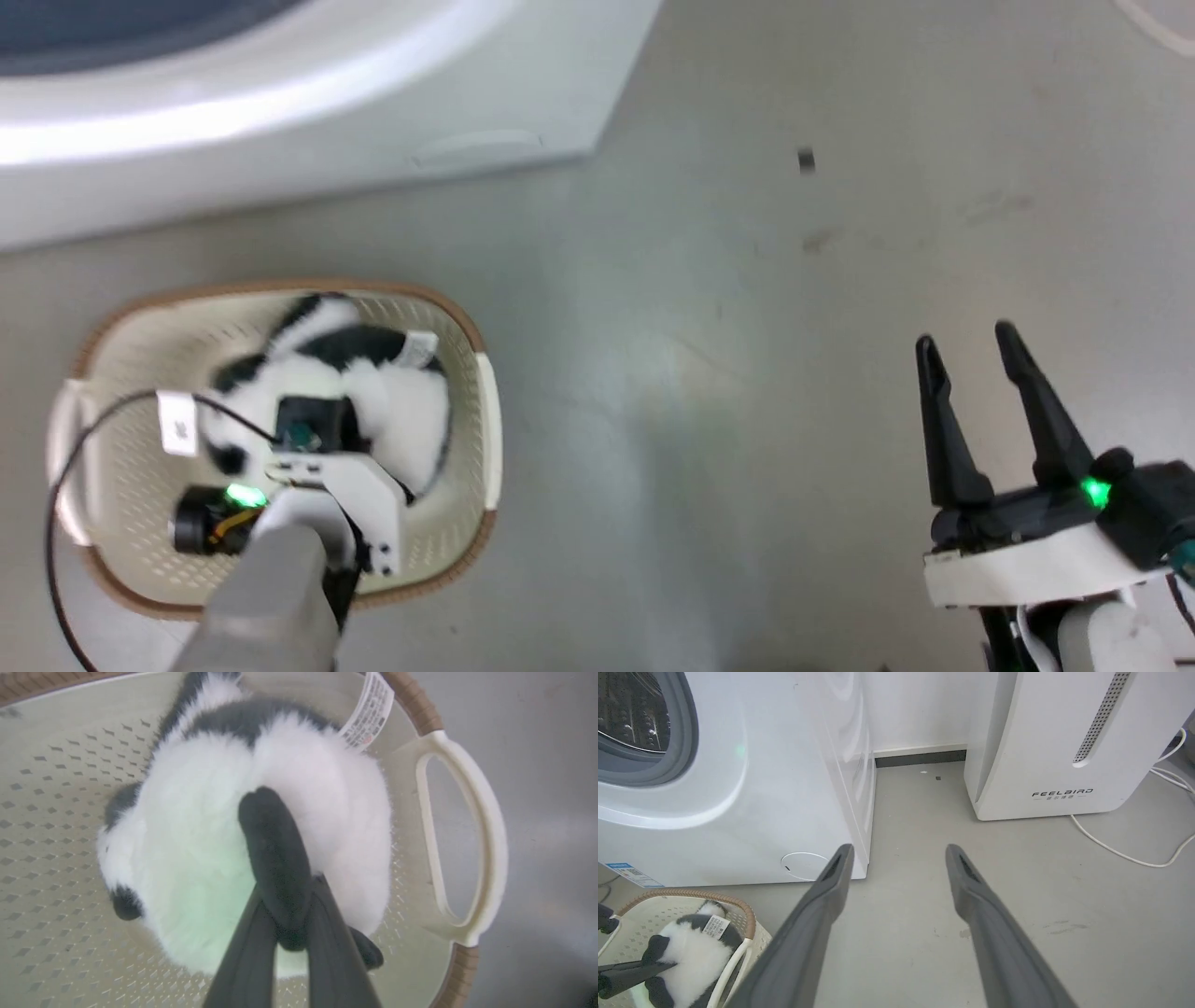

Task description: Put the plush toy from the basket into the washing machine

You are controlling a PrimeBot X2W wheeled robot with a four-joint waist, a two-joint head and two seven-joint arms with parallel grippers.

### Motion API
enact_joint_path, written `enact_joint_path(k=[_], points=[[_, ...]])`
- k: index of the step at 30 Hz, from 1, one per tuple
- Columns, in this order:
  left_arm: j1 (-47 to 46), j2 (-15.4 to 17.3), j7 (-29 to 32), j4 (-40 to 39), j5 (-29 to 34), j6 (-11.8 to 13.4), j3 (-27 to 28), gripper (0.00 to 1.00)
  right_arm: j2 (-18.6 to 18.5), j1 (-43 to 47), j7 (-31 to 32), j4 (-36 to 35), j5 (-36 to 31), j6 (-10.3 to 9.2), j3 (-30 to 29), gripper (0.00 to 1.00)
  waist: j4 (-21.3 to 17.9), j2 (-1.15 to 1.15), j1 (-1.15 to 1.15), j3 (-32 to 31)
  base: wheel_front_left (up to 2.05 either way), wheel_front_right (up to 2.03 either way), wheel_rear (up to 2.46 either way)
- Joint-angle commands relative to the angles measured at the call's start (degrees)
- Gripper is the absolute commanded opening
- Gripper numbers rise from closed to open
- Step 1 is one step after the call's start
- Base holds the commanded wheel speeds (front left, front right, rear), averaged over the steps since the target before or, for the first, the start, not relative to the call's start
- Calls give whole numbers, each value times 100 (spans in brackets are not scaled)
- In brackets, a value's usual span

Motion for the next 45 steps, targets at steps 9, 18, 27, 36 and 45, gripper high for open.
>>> enact_joint_path(k=[9,18,27,36,45], points=[[1062,-141,-116,-1415,-136,-70,212,0,-3,417,-25,160,-217,-5,-84,100,566,0,0,-1540,0,0,0],[2151,-227,-117,-3387,8,-40,563,0,-3,647,-25,187,-316,-5,-124,100,799,0,0,-2103,0,0,0],[2586,-218,-118,-5381,259,-78,1078,0,-3,728,-25,156,-307,-5,-58,100,756,0,0,-2162,0,0,0],[1659,80,-118,-6737,349,-248,1692,0,-3,438,-25,-44,-217,-5,3,100,339,0,0,-1337,0,0,0],[-447,837,297,-6172,339,-355,1865,0,-3,144,-25,-263,-41,-5,87,100,-102,0,0,-236,0,0,0]])
